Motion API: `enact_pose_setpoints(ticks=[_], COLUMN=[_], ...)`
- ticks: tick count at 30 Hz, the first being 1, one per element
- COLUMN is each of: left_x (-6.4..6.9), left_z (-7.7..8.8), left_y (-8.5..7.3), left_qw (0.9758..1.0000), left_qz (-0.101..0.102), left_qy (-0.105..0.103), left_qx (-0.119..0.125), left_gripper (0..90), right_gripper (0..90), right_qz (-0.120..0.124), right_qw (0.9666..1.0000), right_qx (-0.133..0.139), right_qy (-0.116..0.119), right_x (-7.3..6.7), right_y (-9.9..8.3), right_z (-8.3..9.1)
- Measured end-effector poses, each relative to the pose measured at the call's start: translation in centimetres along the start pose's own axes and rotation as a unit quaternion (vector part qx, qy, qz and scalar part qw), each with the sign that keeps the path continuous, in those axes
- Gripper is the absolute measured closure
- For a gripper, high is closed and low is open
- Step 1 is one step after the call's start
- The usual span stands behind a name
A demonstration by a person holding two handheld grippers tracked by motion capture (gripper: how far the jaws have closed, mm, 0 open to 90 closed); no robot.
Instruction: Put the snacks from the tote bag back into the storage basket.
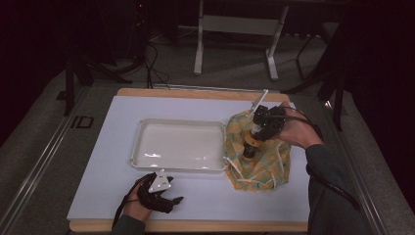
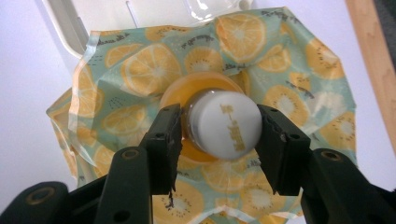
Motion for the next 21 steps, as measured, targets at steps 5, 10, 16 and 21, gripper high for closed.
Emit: enact_pose_setpoints(ticks=[5,10,16,21], left_x=[0.01,0.02,0.02,0.03], left_z=[0.0,0.0,0.01,0.0], left_y=[0.01,0.01,0.01,0.02], left_qw=[1.0,1.0,1.0,1.0], left_qz=[0.0,0.0,-0.001,-0.001], left_qy=[0.0,0.0,0.001,0.001], left_qx=[0.0,0.0,0.0,0.001], left_gripper=[24.0,24.0,24.0,24.1], right_gripper=[55.6,56.4,56.6,58.4], right_qz=[-0.012,-0.013,-0.012,-0.021], right_qw=[0.9997,0.9995,0.9993,0.9989], right_qx=[-0.005,-0.011,-0.021,-0.032], right_qy=[0.02,0.027,0.029,0.028], right_x=[0.29,0.44,0.41,0.44], right_y=[0.26,0.29,0.45,0.44], right_z=[-0.04,-0.02,-0.05,0.04])
Point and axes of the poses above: each handheld gripper's, and its own axes: z roughly backward along the jaws, y roughly out of its top, x roughly to its right, the point moved 7 cm from there along -z, roughly forward along the jaws, and after that the axes turned 14 degrees about -z, right-handed, at the moved point
